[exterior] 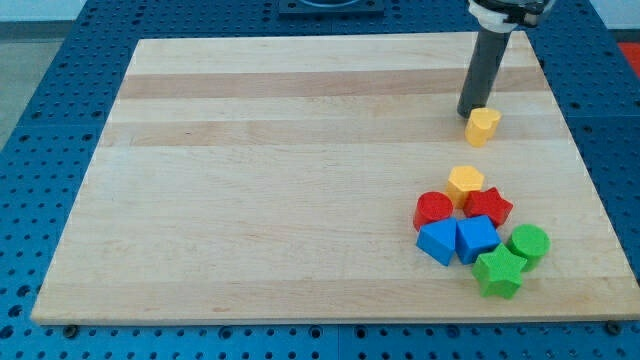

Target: Push the yellow heart to the red star

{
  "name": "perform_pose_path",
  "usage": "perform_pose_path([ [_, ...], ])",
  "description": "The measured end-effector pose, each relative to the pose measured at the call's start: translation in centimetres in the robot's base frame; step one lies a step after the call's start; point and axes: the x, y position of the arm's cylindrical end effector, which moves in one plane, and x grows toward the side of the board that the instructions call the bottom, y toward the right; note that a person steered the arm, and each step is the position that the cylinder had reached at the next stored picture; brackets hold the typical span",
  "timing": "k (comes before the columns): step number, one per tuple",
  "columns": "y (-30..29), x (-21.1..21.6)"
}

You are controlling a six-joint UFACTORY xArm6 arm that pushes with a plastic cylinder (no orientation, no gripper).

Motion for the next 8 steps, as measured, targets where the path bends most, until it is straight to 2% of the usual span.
perform_pose_path([
  [5,1.2,1.8],
  [8,1.2,7.1],
])
